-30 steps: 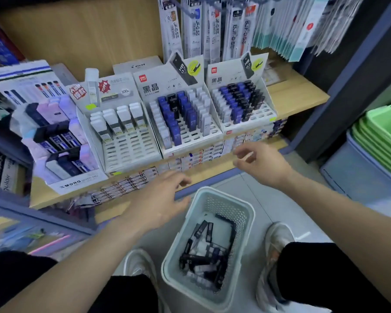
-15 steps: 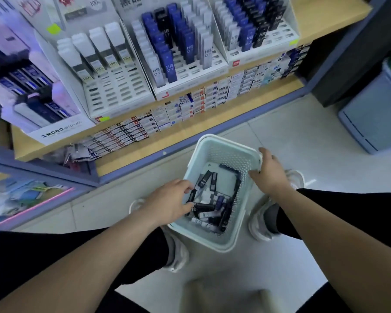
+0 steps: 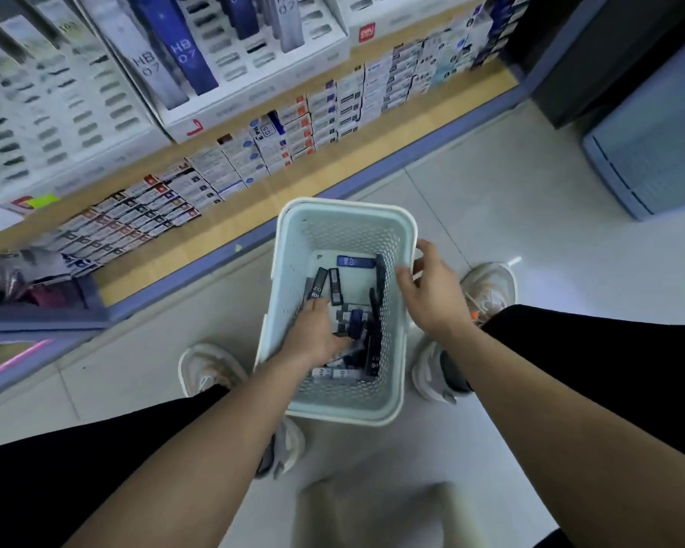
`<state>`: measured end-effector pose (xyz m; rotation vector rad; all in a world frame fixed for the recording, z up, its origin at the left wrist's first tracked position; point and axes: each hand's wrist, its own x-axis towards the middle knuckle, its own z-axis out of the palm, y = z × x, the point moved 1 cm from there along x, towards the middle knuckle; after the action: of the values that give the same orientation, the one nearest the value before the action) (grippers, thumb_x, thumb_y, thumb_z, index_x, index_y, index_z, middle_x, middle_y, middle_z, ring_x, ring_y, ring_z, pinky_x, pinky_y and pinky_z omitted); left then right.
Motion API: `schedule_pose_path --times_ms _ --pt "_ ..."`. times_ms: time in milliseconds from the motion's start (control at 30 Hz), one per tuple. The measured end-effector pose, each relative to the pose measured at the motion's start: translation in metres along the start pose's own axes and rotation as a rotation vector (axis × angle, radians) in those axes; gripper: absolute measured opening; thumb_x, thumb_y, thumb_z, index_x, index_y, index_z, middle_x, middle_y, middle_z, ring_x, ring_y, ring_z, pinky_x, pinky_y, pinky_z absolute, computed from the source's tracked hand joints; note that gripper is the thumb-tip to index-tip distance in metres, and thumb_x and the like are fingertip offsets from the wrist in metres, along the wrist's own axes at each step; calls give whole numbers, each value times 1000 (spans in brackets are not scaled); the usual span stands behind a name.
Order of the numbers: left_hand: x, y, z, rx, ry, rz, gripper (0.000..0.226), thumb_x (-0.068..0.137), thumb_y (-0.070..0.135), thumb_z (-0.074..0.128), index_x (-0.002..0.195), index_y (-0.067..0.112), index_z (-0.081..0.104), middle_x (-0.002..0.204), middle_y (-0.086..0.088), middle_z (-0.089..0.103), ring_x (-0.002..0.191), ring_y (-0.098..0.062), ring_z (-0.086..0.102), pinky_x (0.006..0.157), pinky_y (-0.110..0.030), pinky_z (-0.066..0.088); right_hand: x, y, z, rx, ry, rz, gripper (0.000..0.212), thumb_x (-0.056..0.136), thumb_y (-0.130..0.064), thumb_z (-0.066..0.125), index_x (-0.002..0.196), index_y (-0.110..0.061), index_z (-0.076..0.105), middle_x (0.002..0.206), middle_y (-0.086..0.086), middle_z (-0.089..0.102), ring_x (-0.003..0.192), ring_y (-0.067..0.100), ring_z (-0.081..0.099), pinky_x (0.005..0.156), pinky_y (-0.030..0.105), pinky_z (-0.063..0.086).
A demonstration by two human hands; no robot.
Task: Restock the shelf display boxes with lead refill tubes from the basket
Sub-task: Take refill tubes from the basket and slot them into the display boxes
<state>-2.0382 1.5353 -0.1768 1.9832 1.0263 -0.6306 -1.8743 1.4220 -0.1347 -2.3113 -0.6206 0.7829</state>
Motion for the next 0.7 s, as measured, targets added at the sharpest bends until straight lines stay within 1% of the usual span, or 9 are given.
schedule_pose_path --times_ms 100,167,233,300,467,533,600,700 --pt "14 -8 12 173 -1 97 113 72 62 78 158 15 21 164 -1 21 146 -22 28 119 -38 24 -9 9 17 28 10 15 33 105 -38 41 127 -15 46 97 2 64 85 26 61 68 31 37" --pt "21 -13 16 244 -27 137 120 68 72 75 159 19 18 166 4 14 149 -21 22 121 -41 18 -9 12 22 39 30 22 29 105 -38 39 120 -15 47 95 7 64 83 30 61 66 31 34" --pt "27 -15 16 292 -44 158 123 65 75 74 159 21 16 166 3 13 150 -22 19 121 -42 15 -8 15 24 28 29 19 25 105 -41 38 110 -18 47 91 6 63 80 30 60 64 33 35" --pt "32 -16 16 321 -40 167 124 63 76 75 159 22 18 164 1 17 149 -22 19 121 -43 15 -9 16 24 9 27 11 23 105 -43 37 102 -21 43 87 5 62 76 29 58 63 35 36" --pt "43 -12 13 385 -36 151 127 57 79 75 156 21 23 150 -3 28 139 -24 25 117 -41 24 -9 15 26 -2 30 9 25 105 -42 37 101 -19 43 83 6 61 74 30 56 61 37 37" --pt "47 -11 12 419 -46 156 122 56 81 73 153 24 29 144 -3 32 136 -25 27 114 -41 26 -9 15 26 -9 34 6 27 105 -43 37 99 -18 44 82 5 60 73 29 56 61 39 41" --pt "49 -10 13 418 -75 166 114 57 81 73 149 26 35 144 -2 34 136 -25 31 112 -42 27 -10 15 25 -17 29 11 28 105 -43 38 98 -17 44 81 5 59 72 29 56 62 40 42" --pt "50 -10 14 438 -132 165 116 58 81 72 150 23 34 149 -2 39 138 -25 35 112 -46 28 -10 14 23 -29 38 -2 24 104 -42 41 96 -19 43 83 4 58 73 29 55 62 37 38"
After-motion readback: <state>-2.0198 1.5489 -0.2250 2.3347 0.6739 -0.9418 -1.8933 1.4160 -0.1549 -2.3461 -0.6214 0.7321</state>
